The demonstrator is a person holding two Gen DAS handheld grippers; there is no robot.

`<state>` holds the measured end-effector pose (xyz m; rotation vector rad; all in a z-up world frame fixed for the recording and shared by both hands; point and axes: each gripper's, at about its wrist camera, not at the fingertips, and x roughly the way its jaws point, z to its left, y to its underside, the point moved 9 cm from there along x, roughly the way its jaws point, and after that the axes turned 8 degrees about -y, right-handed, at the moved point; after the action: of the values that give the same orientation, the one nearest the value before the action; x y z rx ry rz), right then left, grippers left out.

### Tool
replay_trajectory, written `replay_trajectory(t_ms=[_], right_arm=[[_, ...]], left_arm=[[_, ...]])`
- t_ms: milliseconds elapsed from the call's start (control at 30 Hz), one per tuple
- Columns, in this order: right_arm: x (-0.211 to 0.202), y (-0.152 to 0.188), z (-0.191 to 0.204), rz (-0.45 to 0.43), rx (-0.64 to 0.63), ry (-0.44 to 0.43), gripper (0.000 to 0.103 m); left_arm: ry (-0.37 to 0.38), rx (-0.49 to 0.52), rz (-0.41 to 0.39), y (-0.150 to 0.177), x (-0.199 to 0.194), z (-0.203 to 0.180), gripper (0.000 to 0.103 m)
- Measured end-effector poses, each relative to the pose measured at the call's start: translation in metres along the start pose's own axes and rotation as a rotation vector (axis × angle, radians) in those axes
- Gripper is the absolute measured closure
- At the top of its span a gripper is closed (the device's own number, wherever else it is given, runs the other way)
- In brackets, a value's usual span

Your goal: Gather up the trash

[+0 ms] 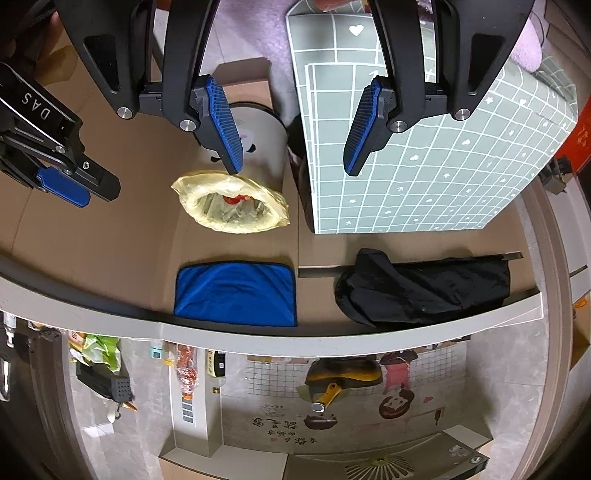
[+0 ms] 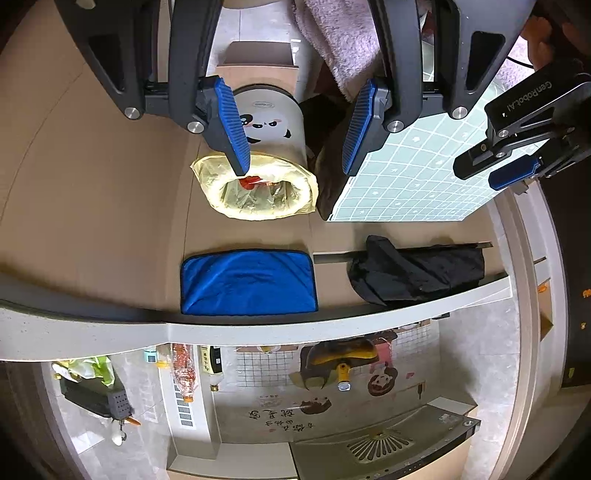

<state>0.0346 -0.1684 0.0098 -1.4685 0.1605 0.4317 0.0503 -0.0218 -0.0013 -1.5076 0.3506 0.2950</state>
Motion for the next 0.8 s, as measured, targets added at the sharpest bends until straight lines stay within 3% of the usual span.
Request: replay_trajectory(t_ms=[800], right_arm=[[-0.0001,-0.0001,-0.0048,-0.003,0.006,0.010,0.054]], left_arm=[[0.020,0.004,-0.001,-0.0010,0.0022,-0.0054,0.045]])
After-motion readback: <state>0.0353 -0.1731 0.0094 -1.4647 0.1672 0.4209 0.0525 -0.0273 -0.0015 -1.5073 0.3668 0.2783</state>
